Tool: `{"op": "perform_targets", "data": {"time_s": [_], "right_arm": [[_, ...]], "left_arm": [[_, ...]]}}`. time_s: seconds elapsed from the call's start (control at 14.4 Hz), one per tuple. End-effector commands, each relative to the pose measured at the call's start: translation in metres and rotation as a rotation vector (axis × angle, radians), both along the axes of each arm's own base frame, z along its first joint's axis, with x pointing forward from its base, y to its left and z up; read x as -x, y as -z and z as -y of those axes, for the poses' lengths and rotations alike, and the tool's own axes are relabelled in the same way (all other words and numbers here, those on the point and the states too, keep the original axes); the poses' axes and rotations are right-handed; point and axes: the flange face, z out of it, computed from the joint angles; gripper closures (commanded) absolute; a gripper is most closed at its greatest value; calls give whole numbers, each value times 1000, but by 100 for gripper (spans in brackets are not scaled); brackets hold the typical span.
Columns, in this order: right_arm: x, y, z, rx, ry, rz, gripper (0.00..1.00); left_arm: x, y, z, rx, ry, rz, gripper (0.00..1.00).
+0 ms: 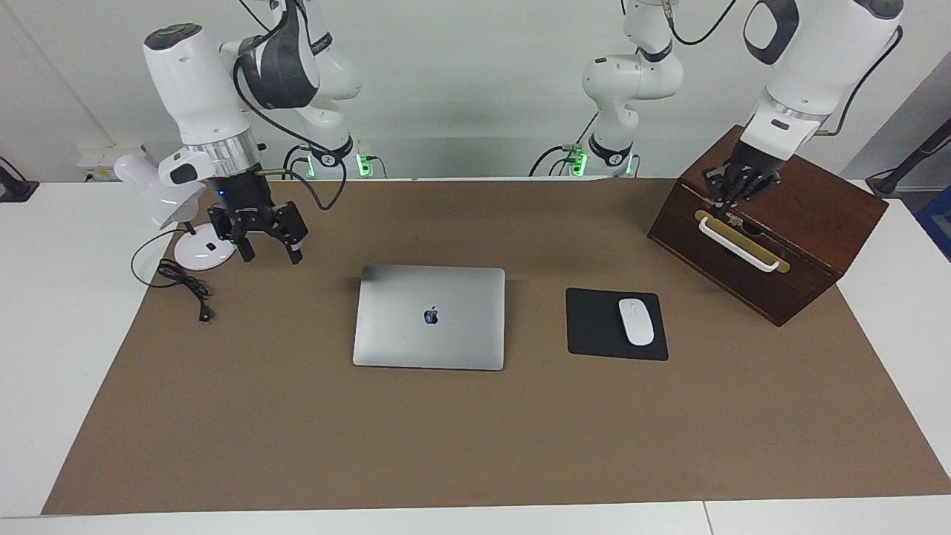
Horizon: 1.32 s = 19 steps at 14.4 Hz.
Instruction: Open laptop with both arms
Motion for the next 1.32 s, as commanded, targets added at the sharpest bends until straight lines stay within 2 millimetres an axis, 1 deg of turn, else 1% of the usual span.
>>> {"op": "perform_targets", "data": {"time_s": [0.0, 0.07, 0.21, 0.35, 0.42, 0.56, 0.7, 0.83, 1.04, 1.11, 1.25], "right_arm": [[24, 8, -20, -88, 85, 44, 0], [27, 9, -28, -121, 117, 49, 0], [36, 14, -58, -172, 168, 63, 0], [44, 20, -83, -217, 218, 60, 0], [51, 20, -92, -238, 241, 64, 0], [60, 26, -111, -280, 293, 52, 0], [66, 32, -122, -295, 306, 43, 0], [76, 46, -137, -313, 312, 53, 0], [86, 57, -157, -330, 320, 28, 0], [90, 59, -167, -331, 310, 15, 0], [93, 63, -173, -331, 317, -9, 0]], "left_arm": [[29, 20, 18, 30, 17, 69, 100], [33, 25, 24, 36, 27, 90, 100], [48, 41, 45, 57, 56, 144, 100], [68, 63, 61, 85, 74, 219, 100], [80, 74, 68, 97, 81, 248, 100], [97, 88, 84, 109, 106, 274, 100], [108, 102, 97, 114, 133, 295, 100], [128, 116, 120, 132, 170, 329, 100], [149, 132, 155, 180, 185, 388, 100], [155, 137, 164, 193, 189, 402, 100], [163, 150, 176, 208, 205, 428, 100]]}}
